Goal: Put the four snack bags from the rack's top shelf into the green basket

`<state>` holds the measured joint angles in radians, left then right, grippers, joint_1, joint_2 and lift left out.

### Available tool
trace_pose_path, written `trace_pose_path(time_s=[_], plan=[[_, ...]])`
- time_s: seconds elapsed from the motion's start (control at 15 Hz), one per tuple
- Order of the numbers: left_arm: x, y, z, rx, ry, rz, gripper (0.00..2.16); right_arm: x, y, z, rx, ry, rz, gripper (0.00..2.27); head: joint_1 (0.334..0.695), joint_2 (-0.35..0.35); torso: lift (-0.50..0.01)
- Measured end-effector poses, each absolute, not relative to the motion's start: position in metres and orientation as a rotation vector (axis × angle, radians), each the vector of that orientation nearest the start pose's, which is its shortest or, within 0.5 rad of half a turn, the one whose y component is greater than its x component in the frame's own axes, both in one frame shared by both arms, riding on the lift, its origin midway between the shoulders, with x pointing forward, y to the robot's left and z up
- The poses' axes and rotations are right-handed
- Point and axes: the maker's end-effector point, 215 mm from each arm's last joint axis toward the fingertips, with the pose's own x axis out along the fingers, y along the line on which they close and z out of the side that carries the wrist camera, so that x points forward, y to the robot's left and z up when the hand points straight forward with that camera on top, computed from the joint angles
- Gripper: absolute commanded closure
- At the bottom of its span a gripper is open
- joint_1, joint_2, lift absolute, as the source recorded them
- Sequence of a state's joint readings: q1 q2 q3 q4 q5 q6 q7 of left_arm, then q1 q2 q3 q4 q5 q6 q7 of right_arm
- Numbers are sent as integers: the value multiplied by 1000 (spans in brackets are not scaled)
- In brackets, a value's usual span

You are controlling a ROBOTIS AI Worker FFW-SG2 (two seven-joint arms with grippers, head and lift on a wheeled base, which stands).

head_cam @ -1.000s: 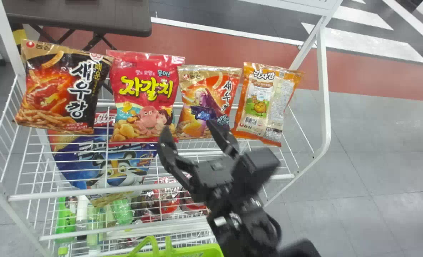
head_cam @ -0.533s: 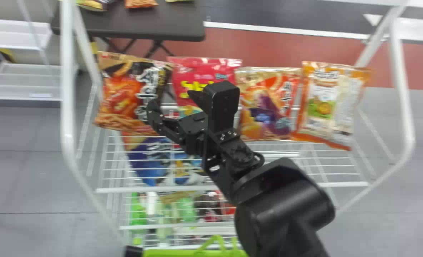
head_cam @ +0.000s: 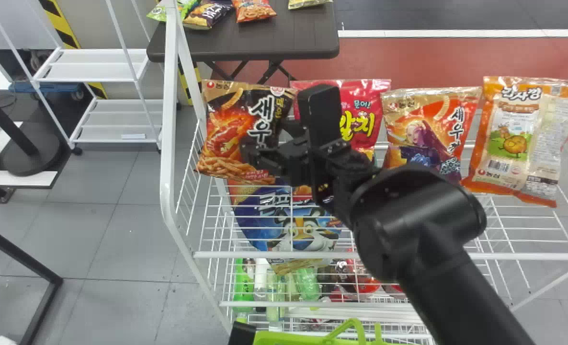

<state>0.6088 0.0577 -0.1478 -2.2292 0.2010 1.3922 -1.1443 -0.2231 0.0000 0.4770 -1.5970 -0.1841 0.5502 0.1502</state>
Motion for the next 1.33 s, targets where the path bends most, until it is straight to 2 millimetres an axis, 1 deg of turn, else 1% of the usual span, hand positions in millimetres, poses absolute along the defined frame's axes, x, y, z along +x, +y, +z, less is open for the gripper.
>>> trace_pose_path(time_s=[0.07, 0.13, 0.2, 0.33, 0.47, 0.67, 0.8, 0.93, 1.0, 1.07, 1.13, 1.2, 1.27, 1.33], plan=[[116, -36, -420, -874, 1175, -1252, 2118, 559, 85, -362, 17, 360, 689, 2030, 695, 82, 0], [117, -37, -420, -874, 1175, -1254, 2118, 558, 88, -363, 16, 373, 709, 2172, 695, 86, 0], [118, -37, -419, -873, 1173, -1257, 2118, 554, 91, -363, 14, 380, 732, 2223, 695, 90, 0], [119, -37, -419, -871, 1172, -1258, 2118, 546, 96, -358, 8, 364, 764, 2226, 695, 104, 0], [120, -36, -419, -869, 1170, -1256, 2115, 540, 97, -351, 14, 345, 776, 2226, 695, 108, 0], [121, -36, -418, -868, 1170, -1256, 2115, 530, 95, -347, 41, 327, 781, 2226, 695, 107, 0], [121, -36, -418, -869, 1171, -1256, 2115, 514, 97, -336, 68, 301, 785, 2226, 695, 111, 0], [122, -34, -418, -869, 1170, -1252, 2115, 492, 97, -324, 96, 286, 782, 2226, 695, 121, 0], [123, -32, -418, -870, 1168, -1246, 2115, 478, 91, -316, 109, 280, 772, 2229, 695, 118, 0], [126, -29, -419, -872, 1165, -1236, 2115, 465, 71, -313, 108, 283, 747, 2226, 695, 100, 0], [129, -26, -420, -875, 1161, -1226, 2115, 454, 48, -313, 101, 289, 719, 2229, 695, 66, 0], [132, -23, -420, -879, 1155, -1215, 2115, 440, 18, -312, 91, 295, 683, 2229, 695, 31, 0], [135, -20, -420, -881, 1149, -1207, 2115, 427, -9, -311, 81, 300, 648, 2229, 695, -18, 0], [138, -18, -420, -882, 1142, -1198, 2115, 411, -40, -310, 73, 307, 611, 2229, 695, -119, 0]])
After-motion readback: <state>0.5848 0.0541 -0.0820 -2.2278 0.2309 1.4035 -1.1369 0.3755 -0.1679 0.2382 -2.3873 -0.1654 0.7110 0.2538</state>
